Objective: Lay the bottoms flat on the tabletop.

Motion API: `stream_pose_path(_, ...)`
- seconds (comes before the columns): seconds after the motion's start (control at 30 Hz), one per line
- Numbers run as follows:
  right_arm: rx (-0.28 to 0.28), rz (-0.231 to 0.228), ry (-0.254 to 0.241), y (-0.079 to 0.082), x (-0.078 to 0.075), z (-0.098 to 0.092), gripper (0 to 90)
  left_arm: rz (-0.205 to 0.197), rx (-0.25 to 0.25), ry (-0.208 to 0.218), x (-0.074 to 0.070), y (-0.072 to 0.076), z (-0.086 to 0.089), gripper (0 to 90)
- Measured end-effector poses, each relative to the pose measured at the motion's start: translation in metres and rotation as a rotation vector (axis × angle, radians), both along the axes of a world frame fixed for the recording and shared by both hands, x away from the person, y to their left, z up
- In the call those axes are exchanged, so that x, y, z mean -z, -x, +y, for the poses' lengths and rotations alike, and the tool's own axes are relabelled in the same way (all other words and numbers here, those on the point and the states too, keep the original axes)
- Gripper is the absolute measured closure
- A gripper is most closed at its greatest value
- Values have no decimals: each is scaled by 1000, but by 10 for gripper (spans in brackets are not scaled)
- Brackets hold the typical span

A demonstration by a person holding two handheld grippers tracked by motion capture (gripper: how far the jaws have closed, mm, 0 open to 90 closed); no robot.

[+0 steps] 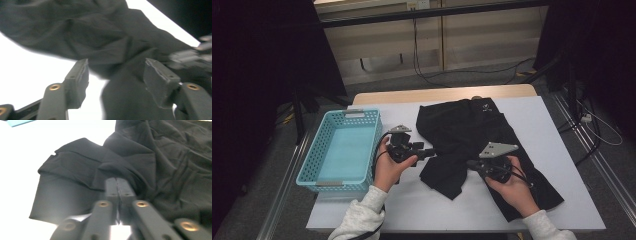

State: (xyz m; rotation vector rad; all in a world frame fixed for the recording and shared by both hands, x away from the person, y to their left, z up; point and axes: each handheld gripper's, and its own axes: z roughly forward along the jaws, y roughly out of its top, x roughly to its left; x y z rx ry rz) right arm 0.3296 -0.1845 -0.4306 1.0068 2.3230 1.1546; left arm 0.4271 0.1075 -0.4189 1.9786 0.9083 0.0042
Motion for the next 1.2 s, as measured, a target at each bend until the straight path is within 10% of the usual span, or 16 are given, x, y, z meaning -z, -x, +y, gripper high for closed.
stream_pose_path(0.2, -17, -16, 34, -5, 7, 31, 510, -19, -20, -74, 6, -4, 0, 254)
stream_pose_path(0.43, -43, -18, 50, -17, 6, 61, 441, -8, -64, -93, 11, 0, 10, 224)
stream_pose_path(0.73, -62, 26, 170, -44, 25, 86, 558, -5, -113, -106, 16, 5, 26, 208)
stream_pose_path(0.9, -77, 35, 144, -49, 26, 86, 880, -3, -110, -123, 18, 11, 29, 205)
stream_pose_path(1.2, -117, -14, 97, -38, -3, 65, 900, -6, -134, -115, 15, 13, 39, 206)
